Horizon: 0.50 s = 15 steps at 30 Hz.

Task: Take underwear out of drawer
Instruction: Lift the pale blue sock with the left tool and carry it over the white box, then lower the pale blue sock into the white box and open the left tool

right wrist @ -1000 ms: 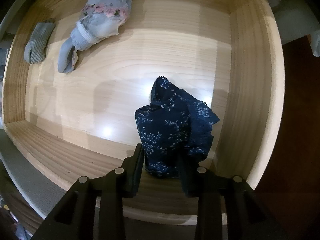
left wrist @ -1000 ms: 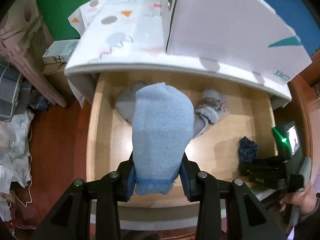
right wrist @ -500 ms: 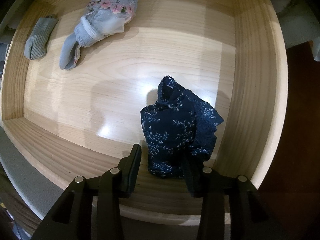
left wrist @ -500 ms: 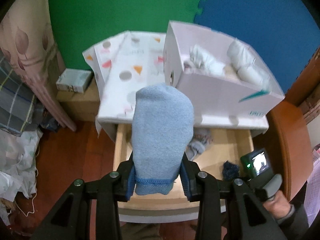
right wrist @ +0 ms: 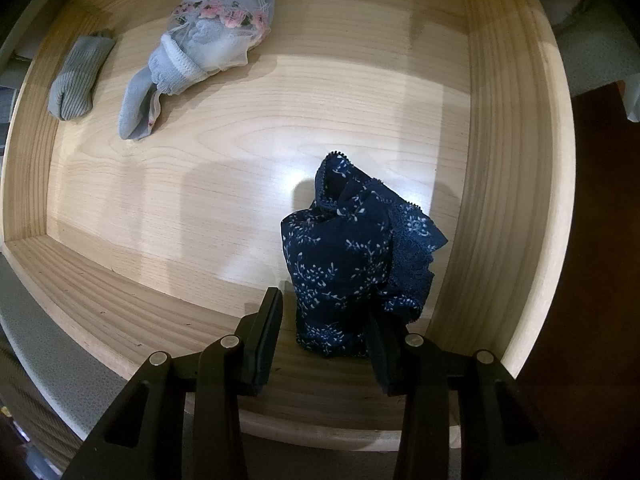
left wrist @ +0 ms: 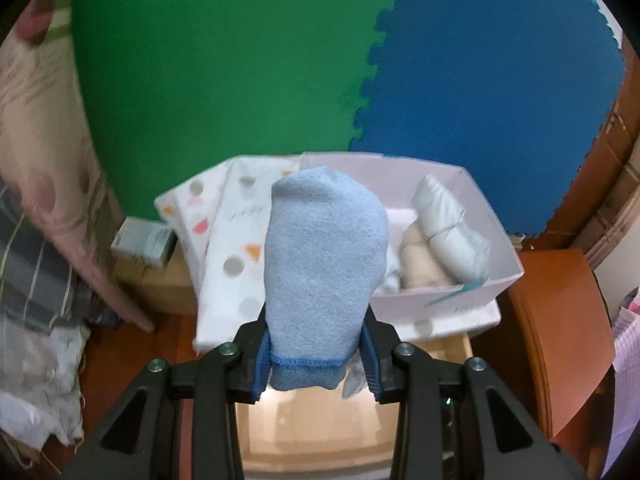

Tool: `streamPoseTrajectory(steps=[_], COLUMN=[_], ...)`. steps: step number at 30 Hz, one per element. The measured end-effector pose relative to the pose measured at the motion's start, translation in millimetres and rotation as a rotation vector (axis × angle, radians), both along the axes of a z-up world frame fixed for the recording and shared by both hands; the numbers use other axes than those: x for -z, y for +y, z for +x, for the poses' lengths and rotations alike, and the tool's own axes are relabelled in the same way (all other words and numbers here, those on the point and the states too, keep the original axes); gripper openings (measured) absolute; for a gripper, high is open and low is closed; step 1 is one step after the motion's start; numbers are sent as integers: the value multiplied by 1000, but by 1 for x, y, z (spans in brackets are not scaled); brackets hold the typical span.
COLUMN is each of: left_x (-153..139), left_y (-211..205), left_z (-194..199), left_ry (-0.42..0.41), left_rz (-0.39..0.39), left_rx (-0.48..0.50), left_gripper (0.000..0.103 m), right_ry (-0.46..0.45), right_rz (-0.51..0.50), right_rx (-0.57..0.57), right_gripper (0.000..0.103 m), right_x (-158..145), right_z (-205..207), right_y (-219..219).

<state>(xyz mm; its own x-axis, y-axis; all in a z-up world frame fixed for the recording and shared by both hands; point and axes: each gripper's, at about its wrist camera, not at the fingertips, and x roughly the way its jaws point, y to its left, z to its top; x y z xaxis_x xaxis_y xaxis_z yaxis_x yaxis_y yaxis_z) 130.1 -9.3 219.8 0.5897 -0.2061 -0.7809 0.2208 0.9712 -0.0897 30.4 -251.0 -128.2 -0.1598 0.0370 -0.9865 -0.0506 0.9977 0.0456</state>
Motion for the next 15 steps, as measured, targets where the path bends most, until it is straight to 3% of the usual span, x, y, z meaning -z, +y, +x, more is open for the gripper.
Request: streamPoseTrajectory(steps=[5,15], left_x=[-4,38], left_y=[-28,-60], left_z=[30,78], left_ry=[-17,53], left_rz=[24,61], left_rx=[25,16], left_gripper=[37,37], right_ry=[-1,0], right_rz=[3,1], right_rx=[0,-1], right_gripper=[39,39], right_x=[1,1], right_z=[-4,-5], right_y=[2,1])
